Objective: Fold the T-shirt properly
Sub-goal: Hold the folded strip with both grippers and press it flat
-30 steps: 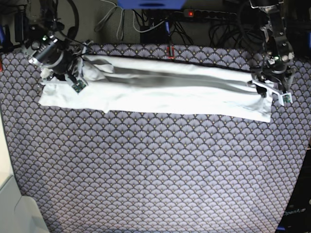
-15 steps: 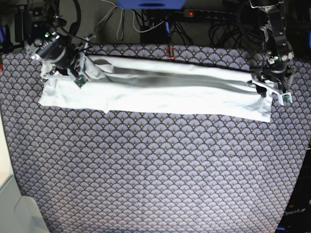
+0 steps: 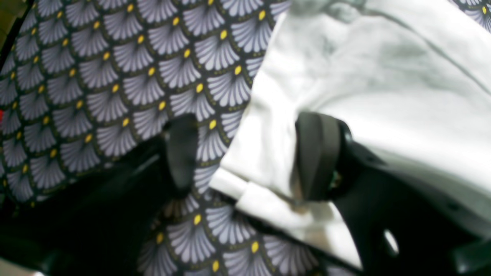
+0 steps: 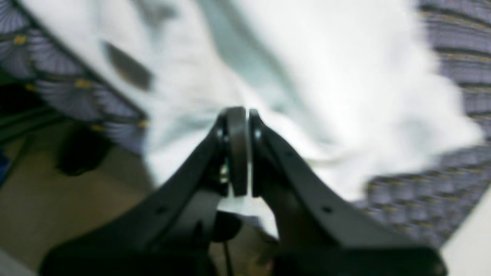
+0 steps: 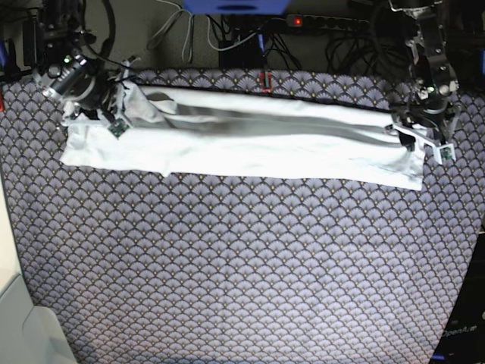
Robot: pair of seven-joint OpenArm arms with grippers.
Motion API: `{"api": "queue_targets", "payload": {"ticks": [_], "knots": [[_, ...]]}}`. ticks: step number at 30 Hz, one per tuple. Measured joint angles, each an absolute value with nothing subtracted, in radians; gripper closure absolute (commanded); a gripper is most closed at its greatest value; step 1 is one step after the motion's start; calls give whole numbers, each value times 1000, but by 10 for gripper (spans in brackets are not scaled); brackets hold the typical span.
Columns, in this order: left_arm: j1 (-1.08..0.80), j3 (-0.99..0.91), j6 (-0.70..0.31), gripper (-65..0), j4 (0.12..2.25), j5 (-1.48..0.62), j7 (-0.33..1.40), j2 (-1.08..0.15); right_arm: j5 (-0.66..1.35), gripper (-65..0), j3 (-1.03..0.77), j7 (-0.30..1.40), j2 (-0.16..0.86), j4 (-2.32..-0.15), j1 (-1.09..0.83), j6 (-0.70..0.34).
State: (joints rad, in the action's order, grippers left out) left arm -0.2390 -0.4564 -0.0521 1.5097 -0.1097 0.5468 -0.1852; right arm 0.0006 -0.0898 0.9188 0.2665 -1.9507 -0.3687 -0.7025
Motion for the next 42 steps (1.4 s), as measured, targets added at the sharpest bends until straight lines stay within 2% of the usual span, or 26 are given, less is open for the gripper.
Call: {"api": "queue_targets", "payload": {"ticks": [7, 13, 29, 42], "knots": [[-254, -451, -70, -403, 1617, -117, 550, -168, 5, -1, -89, 919, 265, -1951, -369, -702], [-251, -451, -68, -403, 1616, -117, 555, -165, 4, -1, -89, 920, 265, -1950, -369, -702], [-167, -456, -71, -403, 1433, -124, 532, -172, 5, -1, -89, 920, 277, -1946, -365, -702], [-146, -459, -96, -396, 1291, -183, 392, -180, 5, -1, -89, 919, 291, -1946, -363, -702]]}}
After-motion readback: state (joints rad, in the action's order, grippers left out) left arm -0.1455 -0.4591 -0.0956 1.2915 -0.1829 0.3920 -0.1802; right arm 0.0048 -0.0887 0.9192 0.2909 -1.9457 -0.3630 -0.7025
